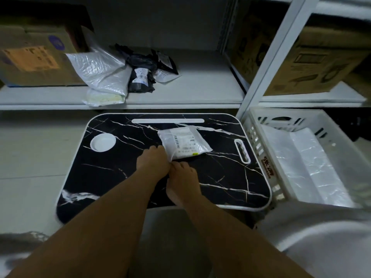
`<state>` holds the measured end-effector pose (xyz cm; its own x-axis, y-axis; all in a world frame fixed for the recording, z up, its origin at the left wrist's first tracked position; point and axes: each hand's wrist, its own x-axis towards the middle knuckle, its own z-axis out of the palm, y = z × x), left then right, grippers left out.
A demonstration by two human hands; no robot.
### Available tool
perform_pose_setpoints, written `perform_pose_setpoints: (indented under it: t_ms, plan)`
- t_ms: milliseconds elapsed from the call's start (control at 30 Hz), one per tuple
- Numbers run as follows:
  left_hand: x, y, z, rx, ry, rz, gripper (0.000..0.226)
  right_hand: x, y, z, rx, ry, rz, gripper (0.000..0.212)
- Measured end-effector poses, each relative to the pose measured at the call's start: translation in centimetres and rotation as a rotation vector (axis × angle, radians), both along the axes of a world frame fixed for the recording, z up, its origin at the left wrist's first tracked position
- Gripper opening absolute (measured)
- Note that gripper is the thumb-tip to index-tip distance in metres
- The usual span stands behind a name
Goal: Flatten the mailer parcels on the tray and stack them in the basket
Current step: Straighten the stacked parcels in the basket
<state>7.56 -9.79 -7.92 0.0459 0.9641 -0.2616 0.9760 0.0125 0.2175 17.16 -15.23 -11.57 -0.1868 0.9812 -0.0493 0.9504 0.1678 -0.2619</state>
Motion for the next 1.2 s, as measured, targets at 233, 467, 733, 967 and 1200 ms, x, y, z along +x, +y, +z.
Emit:
perform_pose_setpoints:
  t_ms: [233,467,733,967,1200]
  plan:
    - [-0.6,-2.0,0.0,0.101,0.0,0.004,0.056,0.5,-1.2,1.9,0.297,0.019,-0.145,0.009]
    - [0.7,-0.6,-2.1,0.174,0.123,-0.192,0.062,3.0,3.7,2.0,0.016,-0.118,-0.133,0.056]
    - [0.2,1.1,-5.3,0.144,0.131,-0.297,0.06,5.0,5.9,-2.2,-0.073,-0.156,-0.041,0.055]
    - [0.2,1.3,-5.7,0.054,0.086,-0.279,0.058,4.9,5.7,-3.3,-0.077,-0.138,-0.039,0.056]
    - [0.7,1.8,-5.0,0.121,0.114,-0.233,0.053,4.3,6.6,-2.9,-0.042,-0.116,-0.042,0.049]
